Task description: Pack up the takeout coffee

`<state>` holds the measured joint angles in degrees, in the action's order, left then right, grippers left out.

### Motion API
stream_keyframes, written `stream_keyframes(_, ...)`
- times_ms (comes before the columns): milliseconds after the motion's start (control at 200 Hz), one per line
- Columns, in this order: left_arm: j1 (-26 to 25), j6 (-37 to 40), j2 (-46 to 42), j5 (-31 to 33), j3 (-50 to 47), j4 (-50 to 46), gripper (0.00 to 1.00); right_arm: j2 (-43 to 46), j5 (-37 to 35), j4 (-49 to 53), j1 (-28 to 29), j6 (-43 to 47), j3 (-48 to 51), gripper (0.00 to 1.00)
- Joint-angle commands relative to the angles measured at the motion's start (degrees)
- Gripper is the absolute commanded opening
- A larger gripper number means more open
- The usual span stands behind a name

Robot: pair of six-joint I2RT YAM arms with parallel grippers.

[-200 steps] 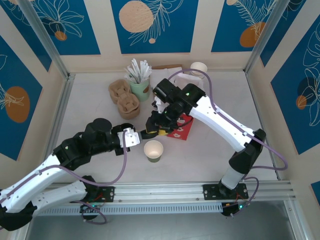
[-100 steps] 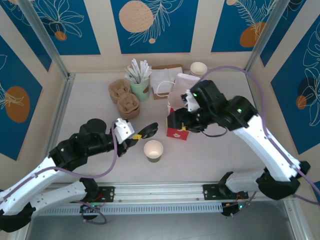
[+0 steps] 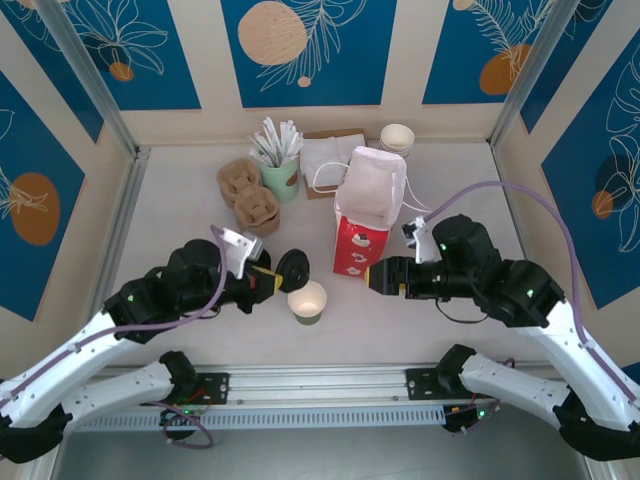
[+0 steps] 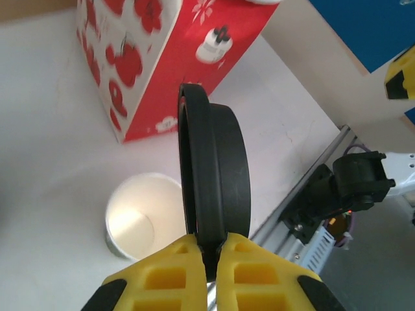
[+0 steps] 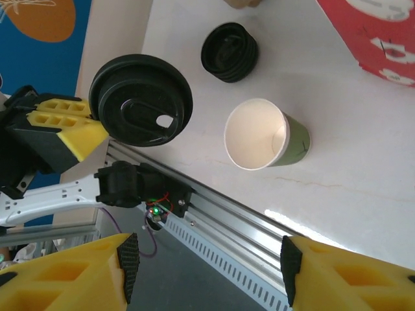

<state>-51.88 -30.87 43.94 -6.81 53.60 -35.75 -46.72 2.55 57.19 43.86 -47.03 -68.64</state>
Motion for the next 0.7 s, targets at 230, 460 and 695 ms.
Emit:
stream_keyframes(230,0.3,-18.0,-2.4,-6.8,-15.0,13.3,0.09,8.2,3.1,-15.3,-0.1,-6.0,20.6,0.61)
stream_keyframes(460,1.8,-19.5,-0.5,-8.8,-17.7,18.2,0.10,8.9,4.1,-22.7,0.0,-7.4,27.8,0.61)
stream_keyframes(695,4.6,-20.9,2.5,-12.2,-19.5,22.3,0.10,9.0,4.5,-29.3,0.0,-7.3,31.7,0.60)
